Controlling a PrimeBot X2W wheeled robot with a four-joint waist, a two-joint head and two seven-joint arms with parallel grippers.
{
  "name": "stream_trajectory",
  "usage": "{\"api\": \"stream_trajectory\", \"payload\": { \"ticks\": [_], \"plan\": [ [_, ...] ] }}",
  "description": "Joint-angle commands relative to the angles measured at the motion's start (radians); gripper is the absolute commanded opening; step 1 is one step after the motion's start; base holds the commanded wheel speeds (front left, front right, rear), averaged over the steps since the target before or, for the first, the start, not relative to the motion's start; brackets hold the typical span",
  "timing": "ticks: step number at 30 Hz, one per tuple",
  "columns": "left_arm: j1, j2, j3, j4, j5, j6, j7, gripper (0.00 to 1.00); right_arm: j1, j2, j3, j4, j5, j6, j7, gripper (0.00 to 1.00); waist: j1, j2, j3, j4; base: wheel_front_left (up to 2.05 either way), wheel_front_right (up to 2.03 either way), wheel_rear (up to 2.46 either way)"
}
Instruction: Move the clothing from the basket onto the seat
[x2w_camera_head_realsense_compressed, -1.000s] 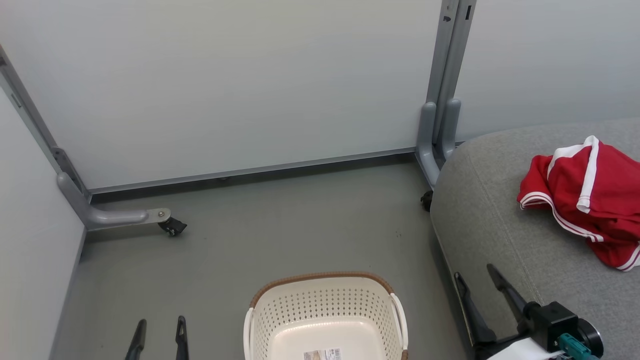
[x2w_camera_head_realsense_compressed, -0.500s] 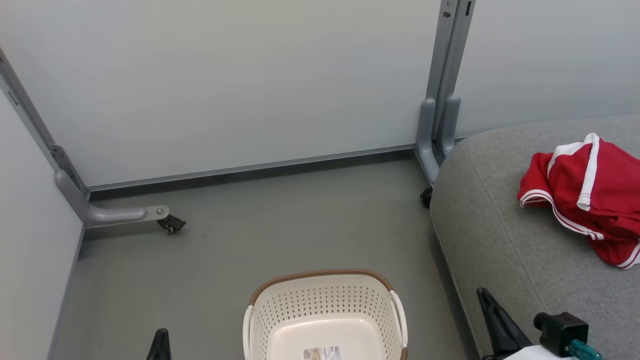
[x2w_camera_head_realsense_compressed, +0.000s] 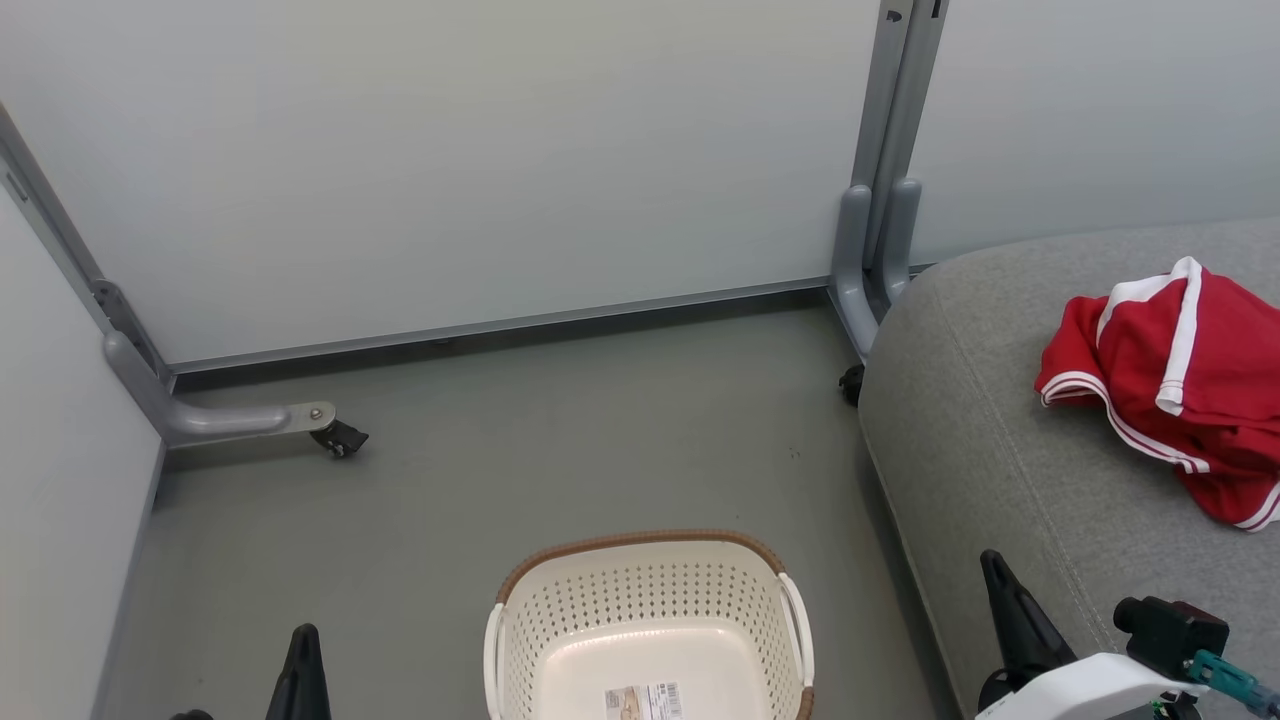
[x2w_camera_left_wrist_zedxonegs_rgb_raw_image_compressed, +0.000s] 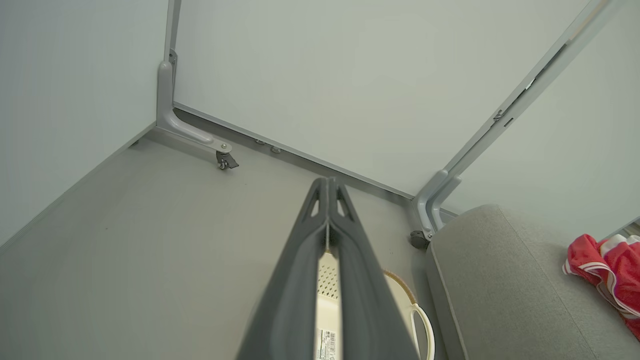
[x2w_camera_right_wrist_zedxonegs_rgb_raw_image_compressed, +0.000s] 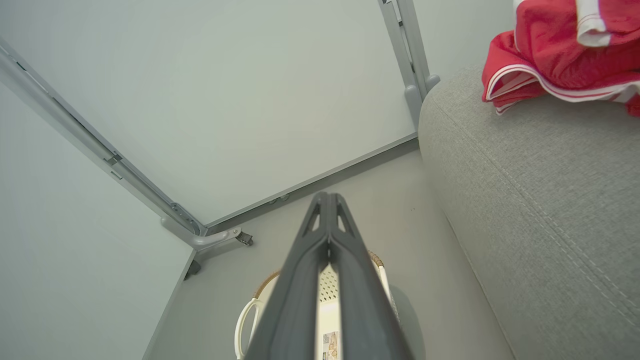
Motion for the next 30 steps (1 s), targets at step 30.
{"api": "stream_trajectory", "payload": {
  "ticks": [30],
  "plan": [
    [-0.151, 0.015, 0.041, 0.036, -0.441, -0.032, 0.105, 0.00, -0.097, 0.002, -0.071, 0.010, 0.431, 0.000, 0.107, 0.00, 0.0000, 0.0000, 0.033, -0.005, 0.00, 0.00, 0.00]
  ]
}}
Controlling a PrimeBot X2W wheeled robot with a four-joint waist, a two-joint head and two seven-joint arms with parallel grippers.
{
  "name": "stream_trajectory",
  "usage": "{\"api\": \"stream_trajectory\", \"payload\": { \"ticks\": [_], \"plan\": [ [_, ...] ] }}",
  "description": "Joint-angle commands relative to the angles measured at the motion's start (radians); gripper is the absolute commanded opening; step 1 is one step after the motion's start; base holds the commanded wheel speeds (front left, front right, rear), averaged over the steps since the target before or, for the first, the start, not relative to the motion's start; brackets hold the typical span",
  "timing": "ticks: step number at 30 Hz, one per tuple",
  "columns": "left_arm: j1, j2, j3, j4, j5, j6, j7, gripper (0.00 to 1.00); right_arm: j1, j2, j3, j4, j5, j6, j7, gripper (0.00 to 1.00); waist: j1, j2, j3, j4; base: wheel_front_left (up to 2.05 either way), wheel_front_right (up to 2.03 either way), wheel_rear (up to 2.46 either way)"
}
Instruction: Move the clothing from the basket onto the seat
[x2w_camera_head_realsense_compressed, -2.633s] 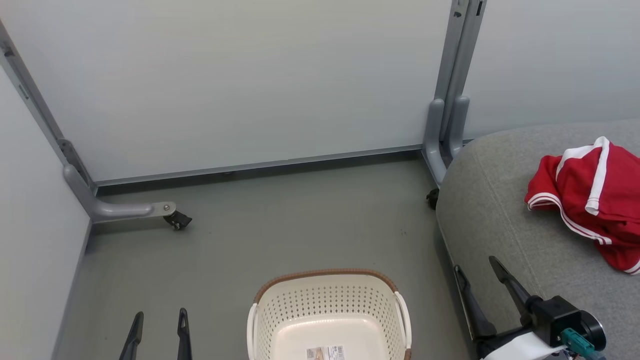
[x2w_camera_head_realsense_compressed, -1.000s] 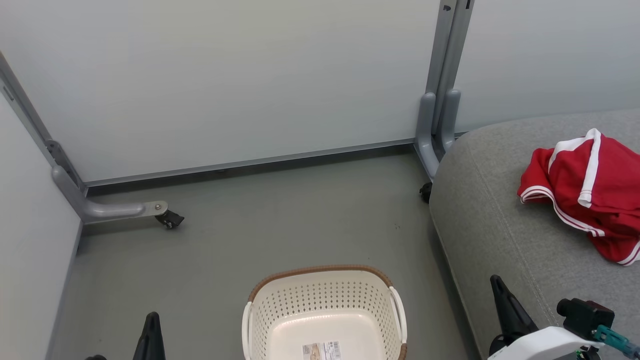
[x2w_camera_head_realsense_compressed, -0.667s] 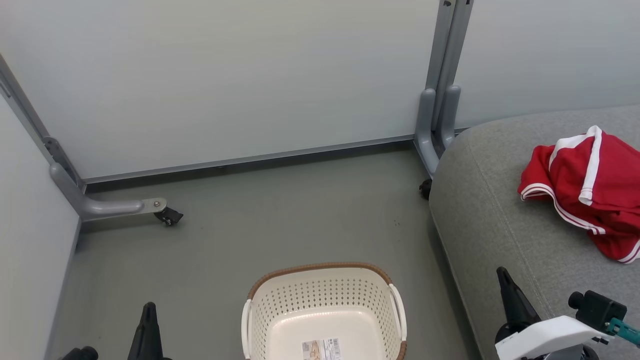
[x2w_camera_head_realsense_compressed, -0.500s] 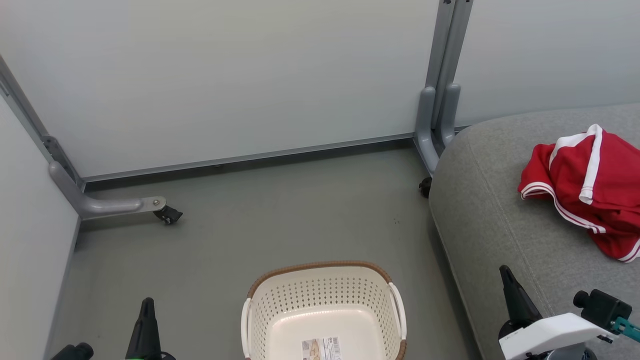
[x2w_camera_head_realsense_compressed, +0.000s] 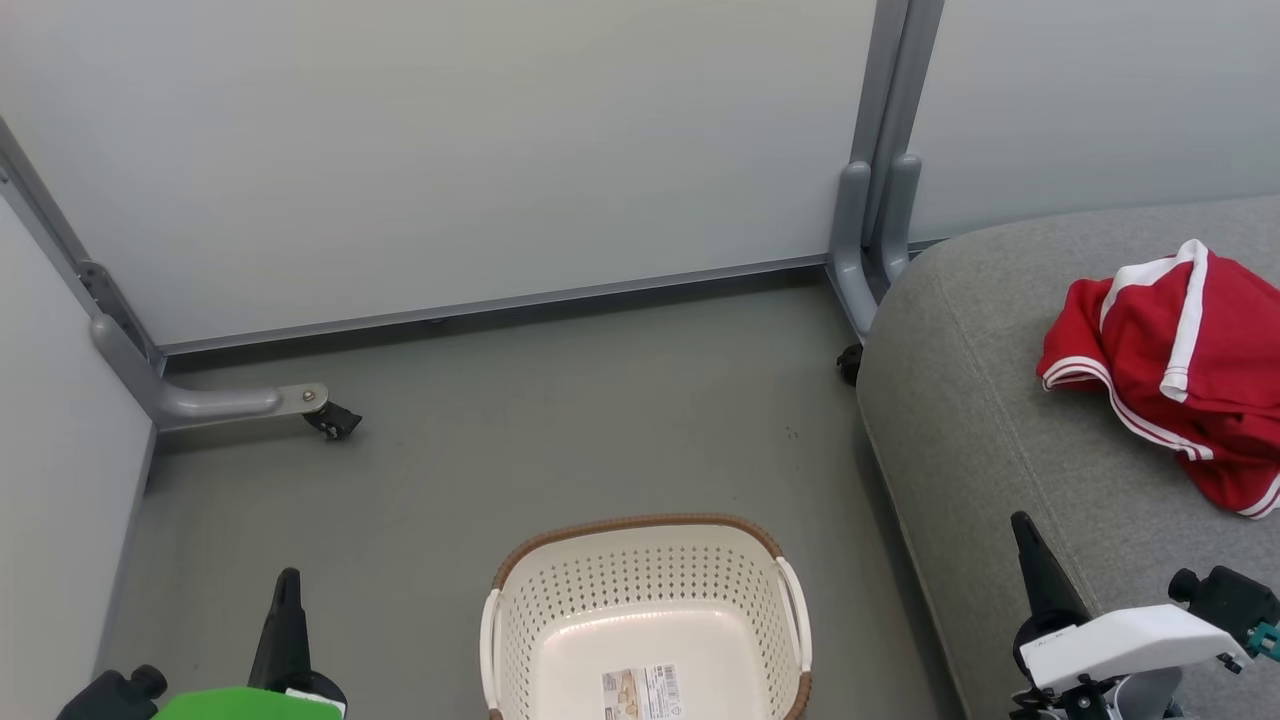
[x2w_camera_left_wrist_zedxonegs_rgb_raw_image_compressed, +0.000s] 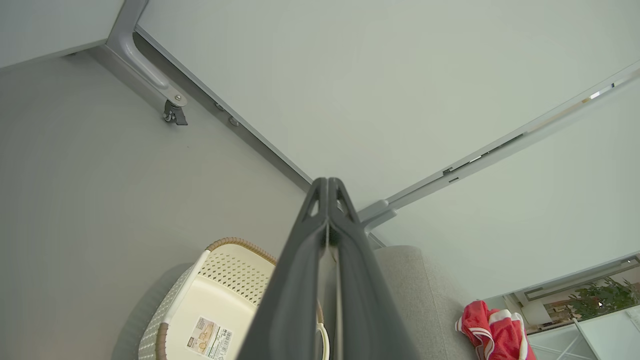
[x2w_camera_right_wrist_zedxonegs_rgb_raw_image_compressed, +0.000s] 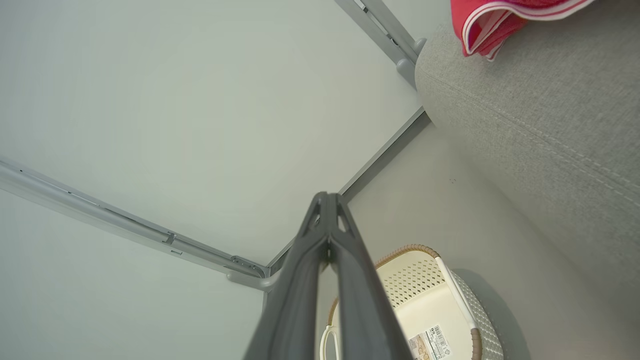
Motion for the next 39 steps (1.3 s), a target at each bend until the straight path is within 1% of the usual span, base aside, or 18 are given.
{"api": "stream_trajectory", "payload": {
  "ticks": [1, 15, 39],
  "plan": [
    [-0.034, 0.009, 0.006, -0.004, -0.030, -0.008, 0.005, 0.00, -0.027, -0.002, -0.008, -0.006, 0.030, 0.000, 0.009, 0.00, 0.0000, 0.0000, 0.002, 0.000, 0.00, 0.00, 0.00],
    [-0.079, 0.009, 0.022, 0.014, -0.186, -0.017, 0.045, 0.00, -0.051, 0.000, -0.033, 0.003, 0.181, 0.000, 0.049, 0.00, 0.0000, 0.0000, 0.017, -0.003, 0.00, 0.00, 0.00],
    [-0.141, 0.009, 0.046, 0.041, -0.402, -0.030, 0.104, 0.00, -0.085, 0.005, -0.070, 0.015, 0.393, 0.000, 0.106, 0.00, 0.0000, 0.0000, 0.042, -0.007, 0.00, 0.00, 0.00]
  ]
}}
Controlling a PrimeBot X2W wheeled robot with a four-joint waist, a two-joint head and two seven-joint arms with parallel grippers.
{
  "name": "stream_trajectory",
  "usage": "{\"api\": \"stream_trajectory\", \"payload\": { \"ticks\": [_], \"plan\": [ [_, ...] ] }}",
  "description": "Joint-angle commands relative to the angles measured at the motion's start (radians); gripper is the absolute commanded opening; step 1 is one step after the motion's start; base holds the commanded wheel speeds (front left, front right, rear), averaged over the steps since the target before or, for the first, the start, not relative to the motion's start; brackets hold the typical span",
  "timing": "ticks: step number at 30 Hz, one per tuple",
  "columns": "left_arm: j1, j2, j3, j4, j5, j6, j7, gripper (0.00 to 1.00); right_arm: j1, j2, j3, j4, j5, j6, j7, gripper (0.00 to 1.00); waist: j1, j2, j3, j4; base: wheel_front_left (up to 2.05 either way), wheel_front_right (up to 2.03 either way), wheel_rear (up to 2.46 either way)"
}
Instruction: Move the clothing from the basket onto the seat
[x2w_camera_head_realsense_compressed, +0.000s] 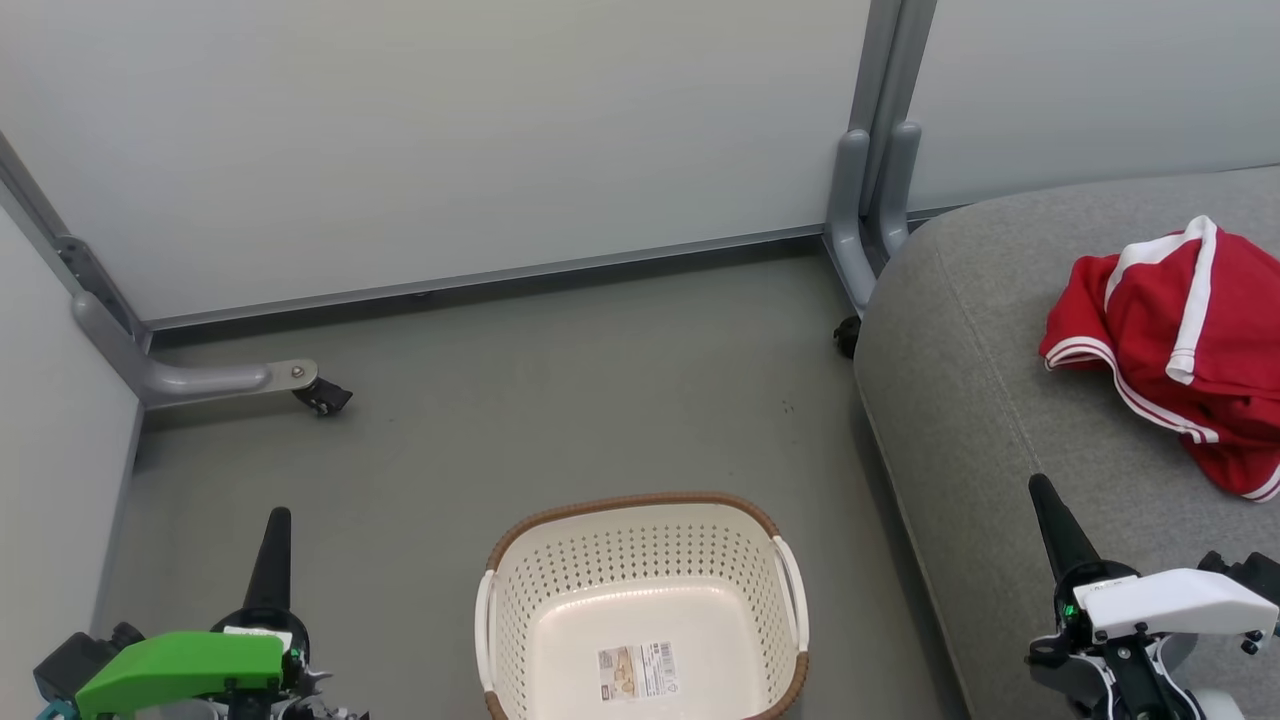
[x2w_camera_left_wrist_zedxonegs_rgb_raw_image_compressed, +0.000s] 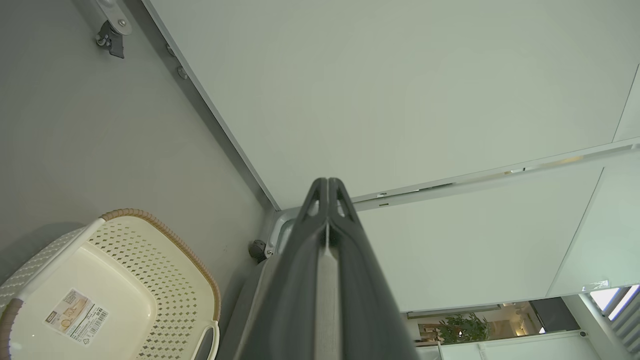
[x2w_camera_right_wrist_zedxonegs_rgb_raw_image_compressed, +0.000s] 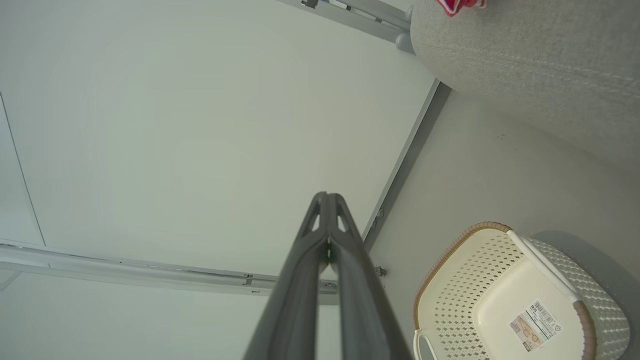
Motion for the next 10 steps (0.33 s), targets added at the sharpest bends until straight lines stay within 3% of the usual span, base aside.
{"api": "stream_trajectory", "payload": {
  "ticks": [1, 10],
  "plan": [
    [-0.030, 0.008, 0.007, -0.001, -0.024, -0.005, 0.007, 0.00, -0.022, -0.002, -0.007, -0.001, 0.025, 0.000, 0.007, 0.00, 0.0000, 0.0000, 0.002, 0.000, 0.00, 0.00, 0.00],
    [-0.050, 0.007, 0.015, 0.008, -0.096, -0.010, 0.026, 0.00, -0.032, -0.001, -0.019, 0.003, 0.095, 0.000, 0.027, 0.00, 0.0000, 0.0000, 0.012, -0.002, 0.00, 0.00, 0.00]
  ]
}}
